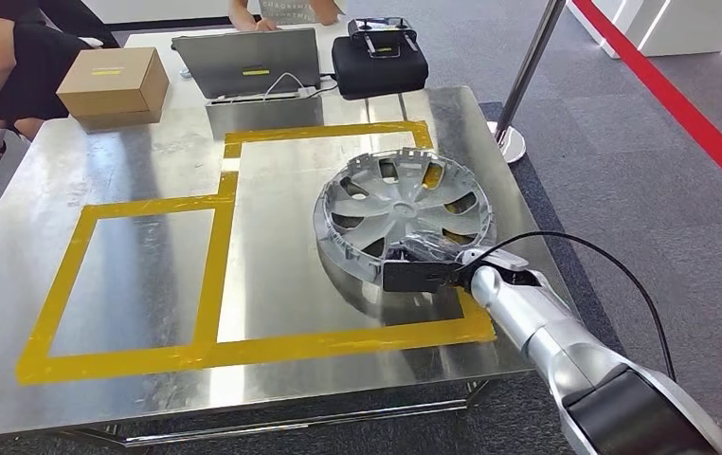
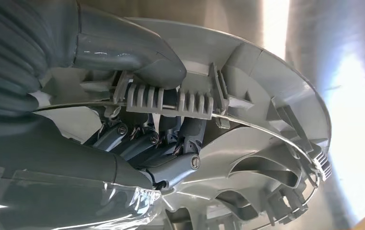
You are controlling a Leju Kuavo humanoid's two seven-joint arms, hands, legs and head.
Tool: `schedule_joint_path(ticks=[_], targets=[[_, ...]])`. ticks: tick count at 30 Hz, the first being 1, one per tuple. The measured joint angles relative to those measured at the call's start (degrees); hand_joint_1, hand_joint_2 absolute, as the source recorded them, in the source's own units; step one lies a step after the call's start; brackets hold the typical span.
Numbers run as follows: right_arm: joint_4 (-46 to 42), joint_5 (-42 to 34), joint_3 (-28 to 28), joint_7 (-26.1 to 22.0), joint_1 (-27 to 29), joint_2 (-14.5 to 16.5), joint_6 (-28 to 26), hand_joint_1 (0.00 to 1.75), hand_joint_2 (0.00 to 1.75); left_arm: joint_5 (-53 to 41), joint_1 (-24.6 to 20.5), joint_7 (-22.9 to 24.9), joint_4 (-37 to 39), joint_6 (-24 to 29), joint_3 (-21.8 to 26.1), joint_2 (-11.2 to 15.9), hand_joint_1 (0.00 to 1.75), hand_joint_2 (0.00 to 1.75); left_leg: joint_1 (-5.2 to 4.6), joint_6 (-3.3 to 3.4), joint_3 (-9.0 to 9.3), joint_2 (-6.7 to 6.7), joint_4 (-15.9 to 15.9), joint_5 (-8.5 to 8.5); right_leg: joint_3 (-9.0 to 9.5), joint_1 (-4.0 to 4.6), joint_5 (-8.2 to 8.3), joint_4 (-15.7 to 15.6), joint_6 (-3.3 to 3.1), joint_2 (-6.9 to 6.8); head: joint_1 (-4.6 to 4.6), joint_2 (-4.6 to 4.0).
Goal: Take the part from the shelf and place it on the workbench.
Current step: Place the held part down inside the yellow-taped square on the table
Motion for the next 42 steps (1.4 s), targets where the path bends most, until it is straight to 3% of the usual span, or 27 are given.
schedule_joint_path(ticks=[12, 27, 31, 35, 39, 42], targets=[[3.39, -1.95, 4.54, 1.57, -1.80, 8.48, 1.56, 1.75, 1.75, 0.97, -0.26, 1.17, -0.08, 0.20, -0.26, -0.14, 0.00, 0.00, -0.11, -0.01, -0.02, 0.05, 0.05, -0.01, -0.05, -0.07, 0.09, -0.06, -0.10, 0.06, 0.01, 0.00], [6.41, -2.40, 7.13, 0.94, -1.13, 13.05, -0.89, 1.75, 1.75, 1.57, -0.42, 1.37, -0.09, 1.06, -0.81, -0.15, 0.00, 0.00, -0.11, -0.01, -0.01, 0.05, 0.04, 0.00, -0.04, -0.07, 0.09, -0.06, -0.11, 0.07, 0.01, 0.00], [7.01, -2.46, 7.37, 1.49, -0.94, 13.52, -0.97, 0.00, 0.00, 1.62, -0.48, 1.90, -0.11, 1.06, -1.12, -0.16, 0.00, 1.75, -0.11, -0.01, -0.01, 0.04, 0.04, 0.00, -0.04, -0.07, 0.09, -0.06, -0.11, 0.06, 0.01, 0.00], [7.58, -2.95, 7.60, 2.36, -0.29, 13.85, -1.03, 0.00, 0.00, 1.37, -0.54, 2.42, -0.15, 1.39, -1.49, -0.19, 0.00, 1.75, -0.11, -0.01, -0.02, -0.02, 0.05, 0.00, -0.03, -0.07, 0.10, -0.06, -0.11, 0.03, 0.01, 0.00], [7.87, -4.17, 7.48, 2.72, -0.22, 13.90, -1.88, 0.00, 0.00, 1.80, -0.74, 2.29, -0.27, 1.39, -1.70, -0.18, 0.00, 0.00, -0.11, -0.01, -0.03, -0.03, 0.05, 0.00, -0.04, -0.07, 0.10, -0.06, -0.11, 0.02, 0.02, 0.00], [7.94, -6.11, 6.66, 1.71, -0.19, 13.69, -3.74, 0.00, 0.00, 2.61, -0.85, 1.53, -0.34, 0.81, -1.68, -0.20, 0.00, 0.00, -0.11, -0.01, -0.03, -0.03, 0.05, 0.00, -0.04, -0.08, 0.10, -0.06, -0.11, 0.02, 0.01, 0.00]])
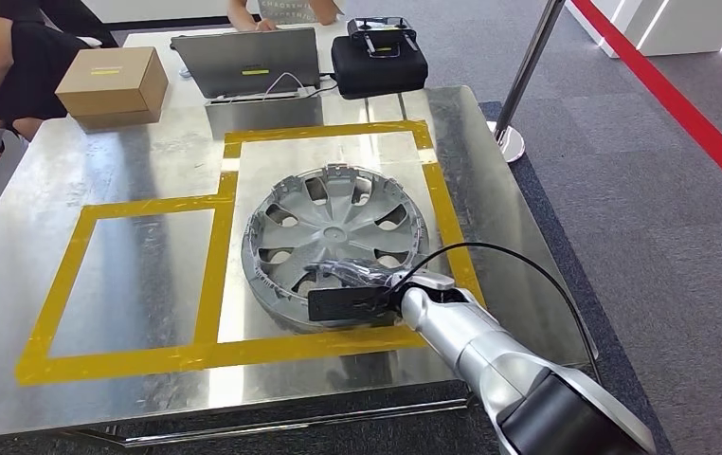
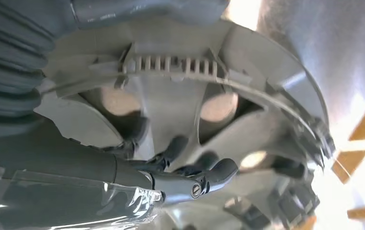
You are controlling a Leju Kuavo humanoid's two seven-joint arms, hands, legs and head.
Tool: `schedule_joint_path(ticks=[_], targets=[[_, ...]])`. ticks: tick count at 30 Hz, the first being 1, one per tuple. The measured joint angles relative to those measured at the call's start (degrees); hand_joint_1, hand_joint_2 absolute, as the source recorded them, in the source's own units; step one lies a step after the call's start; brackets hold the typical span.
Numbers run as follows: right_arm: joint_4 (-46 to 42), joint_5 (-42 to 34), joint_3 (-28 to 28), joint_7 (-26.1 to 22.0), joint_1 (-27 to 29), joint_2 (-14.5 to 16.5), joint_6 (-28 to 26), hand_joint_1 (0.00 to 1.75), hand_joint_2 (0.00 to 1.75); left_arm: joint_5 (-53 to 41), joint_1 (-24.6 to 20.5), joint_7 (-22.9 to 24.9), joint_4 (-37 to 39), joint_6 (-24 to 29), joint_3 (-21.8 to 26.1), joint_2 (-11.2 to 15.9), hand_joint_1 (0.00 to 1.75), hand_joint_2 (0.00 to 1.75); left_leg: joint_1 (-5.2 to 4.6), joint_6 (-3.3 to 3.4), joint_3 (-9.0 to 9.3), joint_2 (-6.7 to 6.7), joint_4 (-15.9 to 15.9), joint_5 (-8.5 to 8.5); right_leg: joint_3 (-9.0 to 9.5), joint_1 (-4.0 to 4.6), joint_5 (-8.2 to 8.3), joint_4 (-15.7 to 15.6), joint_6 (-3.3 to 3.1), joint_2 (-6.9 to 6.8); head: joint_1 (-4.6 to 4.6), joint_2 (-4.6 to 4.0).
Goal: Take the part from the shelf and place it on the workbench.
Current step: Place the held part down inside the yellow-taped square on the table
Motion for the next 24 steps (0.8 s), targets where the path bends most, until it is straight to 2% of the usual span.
schedule_joint_path(ticks=[6, 9, 11, 13, 17, 21, 24], targets=[[-1.44, -4.96, -4.08, -7.16, 0.27, -2.32, -8.60, 0.00, 0.00, 1.45, -0.01, -2.34, -0.03, -0.76, 0.40, -0.19, 0.00, 0.00, -0.01, 0.00, 0.00, -0.04, 0.01, 0.00, 0.01, -0.02, 0.00, -0.01, 0.00, -0.04, 0.00, 0.00], [-4.77, -6.32, -6.71, -10.60, 1.67, -4.85, -14.07, 0.00, 0.00, 1.64, 0.02, -3.39, -0.03, -1.12, 0.92, -0.33, 0.00, 0.00, -0.01, 0.00, -0.01, -0.07, 0.03, 0.00, 0.04, -0.02, 0.00, -0.05, 0.01, -0.09, 0.01, 0.00], [-9.62, -6.54, -8.85, -11.82, 4.09, -7.36, -19.58, 0.00, 0.00, 1.70, 0.05, -4.20, -0.03, -1.48, 1.06, -0.39, 0.00, 0.00, -0.01, 0.01, -0.01, -0.12, 0.03, 0.00, 0.06, -0.02, 0.00, -0.09, 0.01, -0.16, -0.01, 0.00], [-17.89, -6.38, -11.52, -11.81, 8.40, -10.70, -25.10, 0.00, 0.00, 1.79, 0.07, -5.01, -0.03, -1.76, 1.09, -0.40, 0.00, 0.00, 0.00, 0.01, -0.03, -0.27, 0.04, -0.01, 0.10, -0.02, -0.01, -0.14, 0.02, -0.30, -0.02, 0.00], [-40.18, -7.54, -19.63, -12.93, 21.21, -17.93, -32.88, 0.00, 0.00, 1.95, 0.26, -6.03, -0.03, -1.85, 1.10, -0.40, 0.00, 0.00, -0.03, 0.11, -0.14, -0.61, 0.10, -0.10, 0.17, -0.05, -0.05, -0.33, 0.07, -0.60, -0.01, 0.00], [-64.12, -13.52, -26.67, -13.68, 35.61, -24.62, -41.28, 0.00, 0.00, 2.01, 0.58, -6.12, -0.03, -1.45, 1.10, -0.39, 0.00, 0.00, -0.19, 0.53, -0.23, -0.79, 0.30, -0.42, 0.26, -0.22, -0.21, -0.44, 0.35, -0.72, -0.02, 0.00], [-78.55, -17.88, -30.37, -13.77, 44.92, -28.46, -43.33, 0.00, 0.00, 2.07, 0.87, -6.12, -0.03, -0.98, 1.08, -0.37, 0.00, 0.00, -0.43, 0.92, -0.23, -0.72, 0.44, -0.68, 0.33, -0.42, -0.30, -0.48, 0.59, -0.69, -0.02, 0.00]])
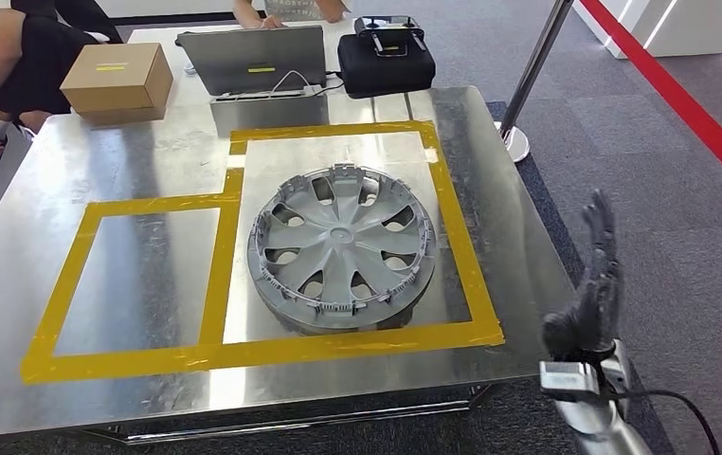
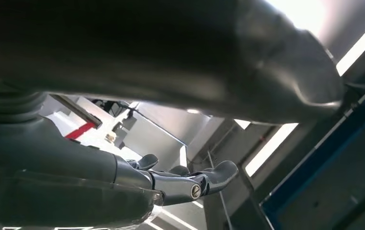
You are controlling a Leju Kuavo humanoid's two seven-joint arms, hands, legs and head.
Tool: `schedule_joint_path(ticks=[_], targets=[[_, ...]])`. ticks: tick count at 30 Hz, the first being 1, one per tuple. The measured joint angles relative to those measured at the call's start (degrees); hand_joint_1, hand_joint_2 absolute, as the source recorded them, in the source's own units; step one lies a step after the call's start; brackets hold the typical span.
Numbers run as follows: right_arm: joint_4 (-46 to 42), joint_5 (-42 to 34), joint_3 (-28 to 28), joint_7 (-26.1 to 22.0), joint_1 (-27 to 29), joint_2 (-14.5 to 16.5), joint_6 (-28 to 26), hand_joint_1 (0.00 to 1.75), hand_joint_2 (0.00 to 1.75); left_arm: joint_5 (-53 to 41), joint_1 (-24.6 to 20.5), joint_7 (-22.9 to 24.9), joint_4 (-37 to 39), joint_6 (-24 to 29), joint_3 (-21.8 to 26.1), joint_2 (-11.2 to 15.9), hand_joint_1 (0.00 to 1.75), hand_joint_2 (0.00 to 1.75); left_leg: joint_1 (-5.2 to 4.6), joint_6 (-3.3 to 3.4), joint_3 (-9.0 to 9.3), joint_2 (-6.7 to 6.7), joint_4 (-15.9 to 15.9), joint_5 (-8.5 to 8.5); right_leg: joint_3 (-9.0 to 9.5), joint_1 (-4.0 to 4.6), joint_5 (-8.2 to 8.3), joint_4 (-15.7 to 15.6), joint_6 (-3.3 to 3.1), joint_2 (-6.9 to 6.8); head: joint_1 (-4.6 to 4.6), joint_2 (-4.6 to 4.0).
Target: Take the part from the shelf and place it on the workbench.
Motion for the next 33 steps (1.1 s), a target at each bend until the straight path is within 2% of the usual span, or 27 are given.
schedule_joint_path(ticks=[3, 4, 5, 6, 8, 9, 10, 11, 13, 14, 15, 18, 19, 20, 21, 23, 24, 25, 26, 27, 28, 29, 30, 31, 32, 33], targets=[[-9.67, -2.93, -3.49, -0.03, 7.05, -1.54, 2.80, 0.00, 0.00, 0.09, -0.01, 0.00, 0.00, 0.24, -0.01, 0.02, 0.00, 0.00, 0.06, 0.64, 0.37, 0.21, -0.61, 0.56, 0.31, -0.08, 0.06, -0.24, 0.56, 0.05, -0.02, 0.00], [-12.02, -3.61, -4.62, -0.03, 8.87, -1.71, 3.95, 0.00, 0.00, 0.11, -0.02, 0.00, 0.00, 0.25, -0.01, 0.00, 0.00, 0.00, 0.25, 0.97, 0.57, 0.36, -1.12, 0.97, 0.19, -0.03, -0.58, 0.30, 0.75, 0.05, 0.04, 0.00], [-13.81, -4.18, -5.65, -0.03, 10.36, -1.78, 4.98, 0.00, 0.00, 0.12, -0.04, 0.01, 0.00, 0.21, -0.01, -0.02, 0.00, 0.00, 0.48, 1.22, 0.71, 0.53, -1.62, 1.34, -0.34, 0.02, -1.88, 1.82, 0.91, 0.05, 0.13, 0.00], [-15.20, -4.80, -6.63, -0.03, 11.68, -1.80, 5.80, 0.00, 0.00, 0.13, -0.05, 0.01, 0.00, 0.18, -0.01, -0.03, 0.00, 0.00, 0.65, 1.36, 0.75, 0.69, -1.90, 1.59, -1.38, -0.02, -3.84, 4.56, 1.06, 0.02, 0.20, 0.00], [-17.30, -6.23, -8.47, -0.02, 14.01, -1.70, 7.24, 0.00, 0.00, 0.14, -0.04, 0.02, 0.00, 0.16, -0.02, -0.05, 0.00, 0.00, 0.72, 1.35, 0.49, 0.85, -1.97, 1.83, -4.14, -0.16, -7.70, 11.86, 1.45, 0.01, 0.28, 0.00], [-18.13, -6.87, -9.35, -0.01, 15.14, -1.57, 8.10, 0.00, 0.00, 0.14, -0.04, 0.02, 0.00, 0.17, -0.02, -0.08, 0.00, 0.00, 0.76, 1.24, 0.35, 0.93, -1.96, 1.96, -4.88, -0.27, -8.54, 14.29, 1.63, 0.00, 0.26, 0.00], [-18.87, -7.41, -10.26, -0.01, 16.17, -1.41, 9.12, 0.00, 0.00, 0.14, -0.04, 0.02, 0.00, 0.18, -0.03, -0.11, 0.00, 0.00, 0.83, 1.05, 0.21, 0.99, -1.94, 2.11, -4.60, -0.38, -8.27, 14.65, 1.78, -0.01, 0.26, 0.00], [-19.53, -7.83, -11.17, -0.01, 17.08, -1.21, 10.22, 0.00, 0.00, 0.14, -0.04, 0.02, 0.00, 0.19, -0.05, -0.18, 0.00, 0.00, 0.97, 0.83, 0.10, 1.01, -1.91, 2.26, -3.11, -0.55, -6.99, 12.59, 1.94, -0.03, 0.26, 0.00], [-20.66, -8.56, -13.16, -0.01, 18.59, -0.71, 12.25, 0.00, 0.00, 0.14, -0.05, 0.05, 0.02, 0.23, -0.09, -0.21, 0.00, 0.00, 1.17, 0.21, -0.16, 0.97, -1.63, 2.49, 2.05, -0.99, -3.87, 4.20, 2.35, -0.04, 0.32, 0.00], [-21.03, -8.82, -14.16, 0.04, 19.21, -0.40, 13.13, 0.00, 0.00, 0.13, -0.05, 0.12, 0.03, 0.25, -0.12, -0.19, 0.00, 0.00, 1.17, -0.15, -0.29, 0.87, -1.44, 2.60, 3.85, -1.07, -2.69, 1.12, 2.22, 0.12, 0.34, 0.00], [-21.27, -8.96, -15.18, 0.13, 19.65, -0.03, 14.16, 0.00, 0.00, 0.11, -0.06, 0.20, 0.04, 0.27, -0.17, -0.14, 0.00, 0.00, 1.11, -0.55, -0.43, 0.77, -1.22, 2.75, 4.73, -1.10, -2.22, -0.78, 1.97, 0.28, 0.39, 0.00], [-21.63, -8.97, -18.51, 0.26, 21.31, 1.76, 17.62, 0.00, 0.00, 0.08, -0.08, 0.41, 0.04, 0.17, -0.51, -0.17, 0.00, 0.00, 1.13, -1.62, -1.03, 0.43, -0.98, 3.33, 3.67, -0.97, -1.96, -1.00, 0.45, 0.37, 0.33, 0.00], [-21.76, -8.98, -19.61, 0.22, 22.26, 2.43, 18.23, 0.00, 0.00, 0.08, -0.02, 0.45, 0.04, 0.14, -0.68, -0.20, 0.00, 0.00, 1.22, -1.89, -1.42, 0.47, -0.56, 2.76, 3.25, -0.96, -1.69, -0.94, -0.11, 0.18, 0.28, 0.00], [-21.87, -9.03, -20.60, 0.20, 23.27, 3.06, 18.51, 0.00, 0.00, 0.08, 0.05, 0.47, 0.02, 0.19, -0.85, -0.23, 0.00, 0.00, 1.30, -2.09, -2.04, 0.57, 0.78, 1.22, 2.79, -0.97, -1.28, -0.98, -0.63, -0.02, 0.30, 0.00], [-21.91, -9.09, -21.47, 0.19, 24.19, 3.67, 18.86, 0.00, 0.00, 0.08, 0.11, 0.47, 0.00, 0.27, -1.01, -0.26, 0.00, 0.00, 1.36, -2.24, -2.96, 0.72, 3.31, -1.19, 2.23, -0.92, -0.81, -0.99, -1.09, -0.19, 0.26, 0.00], [-21.91, -9.15, -23.11, 0.19, 25.77, 4.96, 19.83, 0.00, 0.00, 0.08, 0.14, 0.43, -0.04, 0.41, -1.35, -0.29, 0.00, 0.00, 1.36, -2.38, -5.13, 0.94, 10.71, -6.53, 1.02, -0.63, 0.13, -0.94, -1.54, -0.38, 0.25, 0.00], [-21.90, -9.19, -23.90, 0.19, 26.48, 5.57, 20.42, 0.00, 0.00, 0.08, 0.15, 0.39, -0.04, 0.40, -1.48, -0.31, 0.00, 0.00, 1.34, -2.35, -5.71, 0.96, 13.83, -7.96, 0.40, -0.46, 0.59, -0.92, -1.61, -0.46, 0.25, 0.00], [-21.89, -9.21, -24.64, 0.19, 27.06, 6.11, 20.98, 0.00, 0.00, 0.08, 0.16, 0.34, -0.04, 0.35, -1.61, -0.33, 0.00, 0.00, 1.32, -2.24, -5.43, 0.96, 15.22, -8.18, -0.18, -0.29, 1.04, -0.90, -1.63, -0.52, 0.25, 0.00], [-21.87, -9.24, -25.35, 0.19, 27.50, 6.65, 21.60, 0.00, 0.00, 0.08, 0.18, 0.26, -0.04, 0.29, -1.72, -0.34, 0.00, 0.00, 1.26, -2.02, -4.13, 0.96, 14.52, -7.36, -0.73, -0.13, 1.48, -0.89, -1.63, -0.55, 0.25, 0.00], [-21.79, -9.24, -26.11, 0.19, 27.86, 7.23, 22.50, 0.00, 0.00, 0.07, 0.17, 0.16, -0.04, 0.22, -1.81, -0.35, 0.00, 0.00, 1.13, -1.67, -1.74, 0.95, 11.68, -5.91, -1.22, 0.03, 1.92, -0.89, -1.61, -0.54, 0.25, 0.00], [-21.59, -9.19, -27.00, 0.19, 28.16, 7.99, 23.93, 0.00, 0.00, 0.02, 0.12, 0.01, -0.04, 0.19, -1.88, -0.32, 0.00, 0.00, 0.91, -1.16, 1.46, 0.92, 7.34, -4.56, -1.53, 0.10, 2.34, -0.88, -1.55, -0.54, 0.26, 0.00], [-21.15, -9.08, -28.17, 0.19, 28.47, 9.01, 25.86, 0.00, 0.00, -0.08, 0.06, -0.15, -0.03, 0.23, -1.92, -0.27, 0.00, 0.00, 0.62, -0.68, 4.74, 0.91, 2.59, -3.86, -1.75, 0.24, 2.74, -0.85, -1.39, -0.52, 0.27, 0.00], [-20.31, -8.90, -29.56, 0.19, 28.74, 10.22, 28.08, 0.00, 0.00, -0.21, -0.02, -0.32, -0.02, 0.32, -1.93, -0.21, 0.00, 0.00, 0.35, -0.33, 7.17, 0.88, -1.10, -3.56, -1.83, 0.31, 3.16, -0.91, -1.14, -0.55, 0.30, 0.00], [-19.15, -8.66, -31.04, 0.19, 28.94, 11.47, 30.18, 0.00, 0.00, -0.34, -0.07, -0.47, -0.01, 0.43, -1.93, -0.14, 0.00, 0.00, 0.09, -0.08, 8.57, 0.85, -3.39, -3.65, -1.84, 0.29, 3.58, -0.98, -0.81, -0.60, 0.27, 0.00], [-17.74, -8.35, -32.53, 0.20, 29.09, 12.67, 31.86, 0.00, 0.00, -0.44, -0.09, -0.57, -0.01, 0.53, -1.93, -0.07, 0.00, 0.00, -0.11, 0.03, 8.91, 0.84, -4.28, -3.70, -1.87, 0.27, 4.01, -1.12, -0.43, -0.65, 0.26, 0.00], [-16.22, -7.91, -33.88, 0.20, 29.15, 13.71, 33.12, 0.00, 0.00, -0.50, -0.07, -0.64, 0.00, 0.58, -1.93, -0.02, 0.00, 0.00, -0.12, 0.21, 8.48, 0.84, -4.36, -3.25, -1.90, 0.17, 4.45, -1.31, -0.05, -0.69, 0.24, 0.00]])
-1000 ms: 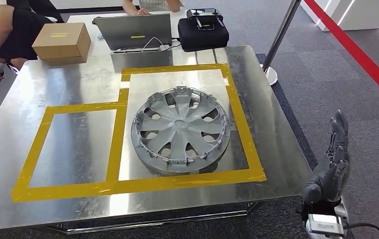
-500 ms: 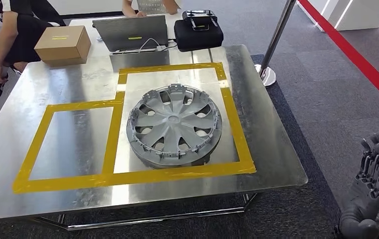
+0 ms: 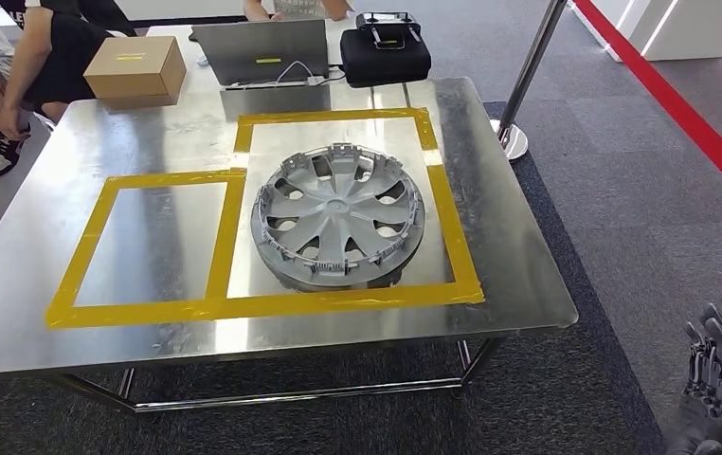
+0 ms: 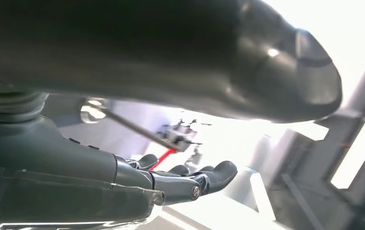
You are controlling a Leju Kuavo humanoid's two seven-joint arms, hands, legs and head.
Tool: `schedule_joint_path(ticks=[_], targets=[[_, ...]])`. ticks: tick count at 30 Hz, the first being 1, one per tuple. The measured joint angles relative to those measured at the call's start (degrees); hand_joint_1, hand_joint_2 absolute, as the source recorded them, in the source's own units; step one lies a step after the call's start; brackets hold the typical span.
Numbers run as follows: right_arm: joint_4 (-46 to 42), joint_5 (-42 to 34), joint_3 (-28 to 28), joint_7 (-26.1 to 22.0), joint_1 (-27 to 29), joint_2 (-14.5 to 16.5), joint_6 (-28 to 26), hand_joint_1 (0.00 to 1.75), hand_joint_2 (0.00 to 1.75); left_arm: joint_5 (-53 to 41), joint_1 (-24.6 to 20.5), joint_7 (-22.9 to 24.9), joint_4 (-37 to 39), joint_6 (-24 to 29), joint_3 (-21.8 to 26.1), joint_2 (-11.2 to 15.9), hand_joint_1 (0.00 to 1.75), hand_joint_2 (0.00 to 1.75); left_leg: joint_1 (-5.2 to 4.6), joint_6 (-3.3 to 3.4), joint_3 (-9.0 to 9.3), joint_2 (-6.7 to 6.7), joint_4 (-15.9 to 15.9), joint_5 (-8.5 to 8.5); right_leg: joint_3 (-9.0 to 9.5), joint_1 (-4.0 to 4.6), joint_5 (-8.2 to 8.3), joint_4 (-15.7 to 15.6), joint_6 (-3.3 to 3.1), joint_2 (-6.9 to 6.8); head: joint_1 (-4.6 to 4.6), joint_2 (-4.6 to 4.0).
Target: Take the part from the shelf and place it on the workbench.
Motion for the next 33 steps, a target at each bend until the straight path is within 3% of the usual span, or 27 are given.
schedule_joint_path(ticks=[1, 3, 5, 6, 7, 8, 9, 11, 12, 14, 16, 17, 19, 21, 22, 23, 24, 26, 28, 29, 31, 32, 33], targets=[[1.66, 0.63, -1.27, 0.01, -0.04, 0.97, 0.99, 0.00, 0.00, -0.03, -0.01, -0.06, 0.01, 0.02, -0.01, 0.05, 0.00, 0.00, 0.06, 0.30, -0.46, 0.14, -0.13, 0.53, -0.24, -0.08, -0.12, 0.13, 0.32, 0.01, -0.10, 0.00], [5.92, 2.70, -3.83, 0.01, -0.53, 2.89, 2.54, 0.00, 0.00, -0.08, -0.10, -0.22, 0.03, 0.00, -0.02, 0.23, 0.00, 0.00, 0.32, 1.06, -1.81, 0.53, -0.41, 1.89, -1.44, -0.13, -3.27, 2.80, 0.85, 0.09, 0.05, 0.00], [10.99, 5.02, -6.20, 0.03, -1.30, 4.61, 3.38, 0.00, 0.00, -0.13, -0.18, -0.37, 0.04, -0.07, -0.04, 0.44, 0.00, 0.00, 0.29, 1.51, -3.36, 0.84, -0.35, 3.10, -3.48, -0.20, -8.91, 9.70, 1.29, 0.12, 0.28, 0.00], [13.53, 6.10, -7.22, 0.03, -1.76, 5.32, 3.69, 0.00, 0.00, -0.11, -0.17, -0.40, 0.05, -0.10, -0.04, 0.52, 0.00, 0.00, 0.21, 1.55, -4.13, 0.96, -0.28, 3.69, -4.19, -0.21, -10.70, 13.35, 1.45, 0.12, 0.29, 0.00], [16.22, 7.21, -8.16, 0.04, -2.35, 5.92, 4.03, 0.00, 0.00, -0.05, -0.16, -0.44, 0.07, -0.13, -0.04, 0.58, 0.00, 0.00, 0.12, 1.55, -4.89, 1.08, -0.16, 4.24, -4.24, -0.20, -11.21, 15.77, 1.52, 0.12, 0.30, 0.00], [19.35, 8.49, -9.12, 0.04, -3.06, 6.42, 4.45, 0.00, 0.00, 0.07, -0.16, -0.52, 0.09, -0.15, -0.03, 0.64, 0.00, 0.00, 0.06, 1.51, -5.59, 1.19, -0.01, 4.71, -3.22, -0.19, -10.42, 16.12, 1.48, 0.12, 0.30, 0.00], [23.02, 9.99, -10.10, 0.04, -3.96, 6.78, 4.85, 0.00, 0.00, 0.21, -0.15, -0.64, 0.12, -0.14, -0.03, 0.67, 0.00, 0.00, 0.04, 1.43, -6.21, 1.27, 0.18, 5.13, -1.04, -0.18, -8.86, 14.08, 1.34, 0.11, 0.30, 0.00], [31.19, 13.34, -11.82, 0.06, -5.91, 7.05, 5.34, 0.00, 0.00, 0.42, -0.15, -0.92, 0.15, -0.01, -0.02, 0.67, 0.00, 0.00, -0.03, 1.12, -7.00, 1.30, 0.67, 5.77, 5.47, -0.11, -6.52, 5.14, 0.83, 0.11, 0.32, 0.00], [35.68, 14.83, -12.41, 0.06, -7.00, 6.92, 5.31, 0.00, 0.00, 0.47, -0.15, -1.03, 0.17, 0.12, -0.01, 0.64, 0.00, 0.00, -0.09, 0.86, -7.28, 1.30, 0.89, 6.11, 8.19, -0.02, -6.29, 0.83, 0.55, 0.10, 0.28, 0.00], [44.76, 16.39, -13.14, 0.04, -9.03, 6.33, 4.82, 0.00, 0.00, 0.55, -0.13, -1.12, 0.29, 0.46, -0.01, 0.56, 0.00, 0.00, -0.07, 0.24, -7.73, 1.33, 1.08, 6.88, 10.39, 0.32, -6.67, -3.49, -0.05, 0.09, 0.26, 0.00], [54.26, 16.53, -13.45, 0.03, -10.71, 5.50, 4.19, 0.00, 0.00, 0.61, 0.01, -1.13, 0.53, 0.86, -0.02, 0.49, 0.00, 0.00, 0.09, -0.45, -8.16, 1.16, 1.21, 7.33, 9.62, 0.39, -5.98, -3.81, -0.87, -0.08, 0.35, 0.00], [58.85, 16.73, -13.48, 0.04, -11.49, 5.07, 3.79, 0.00, 0.00, 0.64, 0.10, -1.14, 0.63, 1.03, -0.04, 0.42, 0.00, 0.00, 0.15, -0.77, -8.64, 0.96, 1.88, 6.48, 9.05, 0.30, -5.47, -3.86, -1.36, -0.22, 0.32, 0.00], [68.06, 18.04, -13.43, 0.08, -13.29, 4.43, 2.47, 0.00, 0.00, 0.69, 0.20, -1.27, 0.79, 1.33, -0.11, 0.24, 0.00, 0.00, 0.34, -1.37, -10.55, 0.59, 6.55, 1.79, 7.54, 0.04, -4.22, -3.92, -2.07, -0.48, 0.24, 0.00], [76.81, 20.08, -13.41, 1.13, -15.01, 4.01, 0.82, 0.00, 0.00, 0.71, 0.22, -1.57, 0.87, 1.43, -0.31, 0.14, 0.00, 0.00, 0.59, -1.86, -12.88, 0.51, 14.36, -3.36, 5.81, 0.02, -2.97, -3.74, -2.19, -0.54, 0.12, 0.00], [80.53, 20.91, -13.37, 2.25, -15.71, 3.91, 0.25, 0.00, 0.00, 0.70, 0.22, -1.74, 0.91, 1.41, -0.46, 0.13, 0.00, 0.00, 0.73, -2.04, -13.38, 0.50, 17.28, -4.25, 4.98, 0.00, -2.39, -3.58, -2.10, -0.58, 0.13, 0.00], [83.71, 21.65, -13.28, 3.88, -16.31, 3.88, -0.09, 0.00, 0.00, 0.67, 0.23, -1.89, 0.92, 1.36, -0.66, 0.14, 0.00, 0.00, 0.87, -2.16, -12.95, 0.51, 18.27, -3.77, 4.18, -0.05, -1.87, -3.36, -1.96, -0.62, 0.12, 0.00], [86.47, 22.37, -13.09, 5.85, -16.90, 3.91, -0.27, 0.00, 0.00, 0.63, 0.21, -2.02, 0.92, 1.29, -0.87, 0.16, 0.00, 0.00, 1.02, -2.25, -11.33, 0.51, 16.93, -2.25, 3.37, -0.14, -1.39, -3.08, -1.78, -0.65, 0.12, 0.00], [90.88, 23.85, -12.51, 10.14, -18.02, 3.99, -0.36, 0.00, 0.00, 0.57, 0.08, -2.19, 0.92, 1.14, -1.30, 0.26, 0.00, 0.00, 1.34, -2.46, -5.37, 0.46, 8.86, 0.72, 1.92, -0.27, -0.64, -2.30, -1.27, -0.64, 0.07, 0.00], [94.06, 25.47, -11.73, 14.46, -19.02, 4.09, -0.28, 0.00, 0.00, 0.55, -0.15, -2.37, 0.93, 1.07, -1.63, 0.41, 0.00, 0.00, 1.34, -2.44, -0.52, 0.14, 1.23, 1.03, 0.86, -0.20, 0.04, -1.55, -0.56, -0.62, 0.03, 0.00], [95.26, 26.17, -11.32, 16.38, -19.44, 4.11, -0.09, 0.00, 0.00, 0.55, -0.22, -2.45, 0.93, 1.06, -1.75, 0.49, 0.00, 0.00, 1.23, -2.27, 0.26, -0.01, -0.32, 0.69, 0.55, -0.14, 0.45, -1.39, -0.19, -0.62, 0.00, 0.00], [97.39, 27.21, -10.51, 19.98, -20.15, 4.15, 0.58, 0.00, 0.00, 0.55, -0.24, -2.56, 0.95, 1.05, -2.02, 0.66, 0.00, 0.00, 1.14, -1.31, -0.57, 0.07, -0.44, 1.02, 0.07, -0.29, 1.16, -1.20, 0.56, -0.62, 0.02, 0.00], [98.24, 27.46, -10.19, 21.38, -20.41, 4.17, 0.91, 0.00, 0.00, 0.55, -0.25, -2.60, 0.96, 1.04, -2.17, 0.74, 0.00, 0.00, 1.15, -0.65, -1.19, 0.24, -0.33, 1.48, -0.35, -0.36, 0.55, -0.55, 0.87, -0.58, 0.05, 0.00], [98.99, 27.63, -9.91, 22.51, -20.62, 4.19, 1.18, 0.00, 0.00, 0.55, -0.27, -2.64, 0.97, 1.01, -2.31, 0.84, 0.00, 0.00, 1.18, 0.00, -1.91, 0.42, -0.31, 2.04, -0.97, -0.39, -1.18, 1.04, 1.13, -0.52, 0.16, 0.00]])
